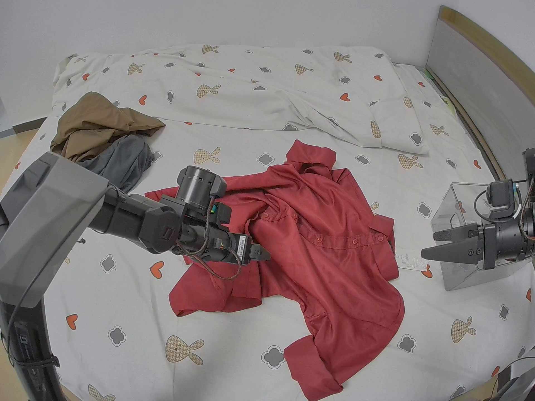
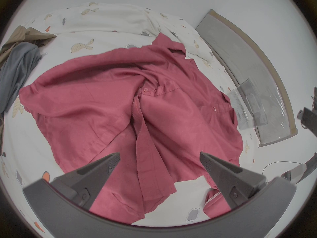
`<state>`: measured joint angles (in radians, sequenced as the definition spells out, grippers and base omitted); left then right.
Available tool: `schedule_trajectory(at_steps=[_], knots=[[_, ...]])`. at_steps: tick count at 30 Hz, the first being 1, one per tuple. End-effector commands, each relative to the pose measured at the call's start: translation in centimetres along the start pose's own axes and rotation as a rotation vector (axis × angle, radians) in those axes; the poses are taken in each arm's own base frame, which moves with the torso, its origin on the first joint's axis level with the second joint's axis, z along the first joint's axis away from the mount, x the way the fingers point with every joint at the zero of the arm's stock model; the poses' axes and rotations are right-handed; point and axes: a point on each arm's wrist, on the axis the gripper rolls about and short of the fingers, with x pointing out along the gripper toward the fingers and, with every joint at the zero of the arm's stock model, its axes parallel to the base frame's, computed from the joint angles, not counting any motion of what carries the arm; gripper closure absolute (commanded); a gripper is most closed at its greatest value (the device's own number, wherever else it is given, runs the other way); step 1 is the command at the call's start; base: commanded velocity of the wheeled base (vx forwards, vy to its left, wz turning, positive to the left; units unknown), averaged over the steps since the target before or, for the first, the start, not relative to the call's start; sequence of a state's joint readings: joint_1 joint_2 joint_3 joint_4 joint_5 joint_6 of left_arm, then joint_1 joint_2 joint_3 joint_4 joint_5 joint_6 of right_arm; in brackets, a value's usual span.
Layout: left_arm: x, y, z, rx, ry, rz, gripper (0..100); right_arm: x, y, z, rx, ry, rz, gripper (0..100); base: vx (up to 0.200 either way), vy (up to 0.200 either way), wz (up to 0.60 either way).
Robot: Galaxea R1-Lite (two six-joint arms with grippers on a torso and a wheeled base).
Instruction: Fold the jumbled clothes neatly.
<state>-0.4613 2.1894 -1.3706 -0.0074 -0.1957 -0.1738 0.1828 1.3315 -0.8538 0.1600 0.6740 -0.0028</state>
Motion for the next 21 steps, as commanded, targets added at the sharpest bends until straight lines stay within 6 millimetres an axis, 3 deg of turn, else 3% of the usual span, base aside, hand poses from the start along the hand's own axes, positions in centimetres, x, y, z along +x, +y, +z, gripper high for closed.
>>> schedule_trajectory(at_steps=[1,18,19,21], knots=[[2.2,0.4,-0.5,-0.001,0.031,0.002,0,-0.7,0.7,0.1,-0.022,-0.026,0.004,0,0.0,0.0,0.0],[4.5,0.7,-0.4,0.004,0.041,0.002,0,-1.0,1.0,0.1,-0.031,-0.035,0.004,0,0.0,0.0,0.0],[4.3,0.6,-0.3,0.003,0.036,0.001,100,-1.0,0.9,0.1,-0.03,-0.033,0.006,0,0.0,0.0,0.0],[4.1,0.7,-0.2,0.002,0.031,0.004,100,-1.0,1.0,0.1,-0.031,-0.033,0.005,0,0.0,0.0,0.0]])
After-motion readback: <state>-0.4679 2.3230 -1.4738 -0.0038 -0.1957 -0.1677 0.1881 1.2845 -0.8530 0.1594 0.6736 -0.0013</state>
